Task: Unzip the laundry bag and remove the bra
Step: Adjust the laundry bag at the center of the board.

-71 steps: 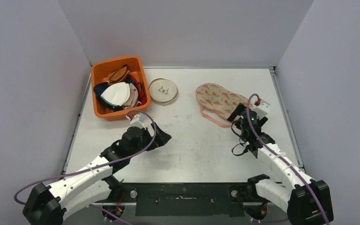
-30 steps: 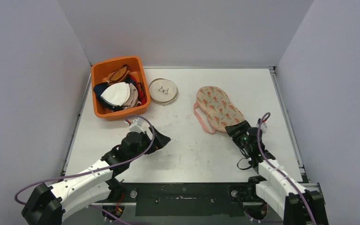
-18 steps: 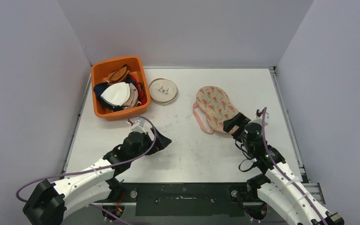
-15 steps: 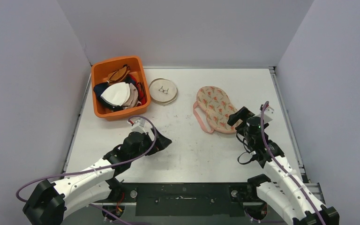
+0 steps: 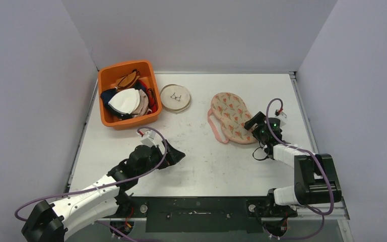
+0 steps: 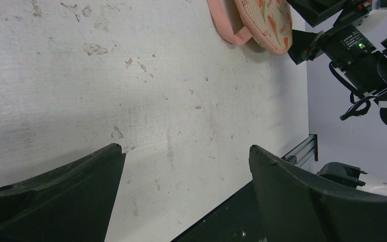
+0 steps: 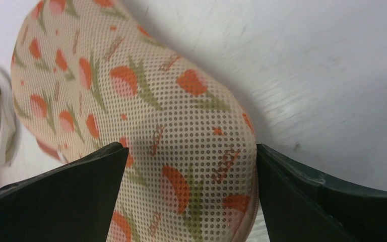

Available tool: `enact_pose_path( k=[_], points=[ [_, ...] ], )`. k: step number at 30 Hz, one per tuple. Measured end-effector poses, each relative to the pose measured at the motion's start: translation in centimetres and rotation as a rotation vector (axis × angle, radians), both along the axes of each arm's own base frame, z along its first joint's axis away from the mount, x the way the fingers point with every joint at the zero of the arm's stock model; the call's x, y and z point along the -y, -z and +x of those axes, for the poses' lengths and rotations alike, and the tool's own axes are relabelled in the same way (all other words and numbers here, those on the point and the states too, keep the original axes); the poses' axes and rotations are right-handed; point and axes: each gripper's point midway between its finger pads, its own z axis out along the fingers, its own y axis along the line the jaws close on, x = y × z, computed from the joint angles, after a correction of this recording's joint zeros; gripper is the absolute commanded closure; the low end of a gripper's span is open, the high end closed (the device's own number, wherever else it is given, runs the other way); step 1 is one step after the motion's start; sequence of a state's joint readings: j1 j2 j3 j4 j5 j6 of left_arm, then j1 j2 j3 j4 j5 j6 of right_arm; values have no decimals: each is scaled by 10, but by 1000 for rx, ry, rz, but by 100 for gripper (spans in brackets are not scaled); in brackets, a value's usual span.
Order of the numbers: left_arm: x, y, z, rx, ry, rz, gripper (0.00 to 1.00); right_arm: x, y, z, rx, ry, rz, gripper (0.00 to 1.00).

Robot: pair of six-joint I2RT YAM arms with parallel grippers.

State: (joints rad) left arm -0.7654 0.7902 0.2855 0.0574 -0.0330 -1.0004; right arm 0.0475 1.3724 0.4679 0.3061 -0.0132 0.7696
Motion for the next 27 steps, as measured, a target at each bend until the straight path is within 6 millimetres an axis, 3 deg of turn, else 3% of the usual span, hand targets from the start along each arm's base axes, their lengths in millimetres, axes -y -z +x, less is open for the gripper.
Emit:
enact_pose_path(
  k=[7, 17, 21, 27],
  points=[
    [-4, -1, -5, 21, 6, -19, 5, -56, -1, -17, 22, -180, 25, 7],
    [-5, 3, -2, 28, -8, -11, 3, -146, 6, -103, 15, -448, 69, 5],
    [-6, 15, -1, -3, -16, 24, 1, -144, -7, -114, 28, -452, 21, 2],
    [7, 12, 11, -25, -43, 13, 4, -112, -95, -106, 243, -320, -14, 1]
  ],
)
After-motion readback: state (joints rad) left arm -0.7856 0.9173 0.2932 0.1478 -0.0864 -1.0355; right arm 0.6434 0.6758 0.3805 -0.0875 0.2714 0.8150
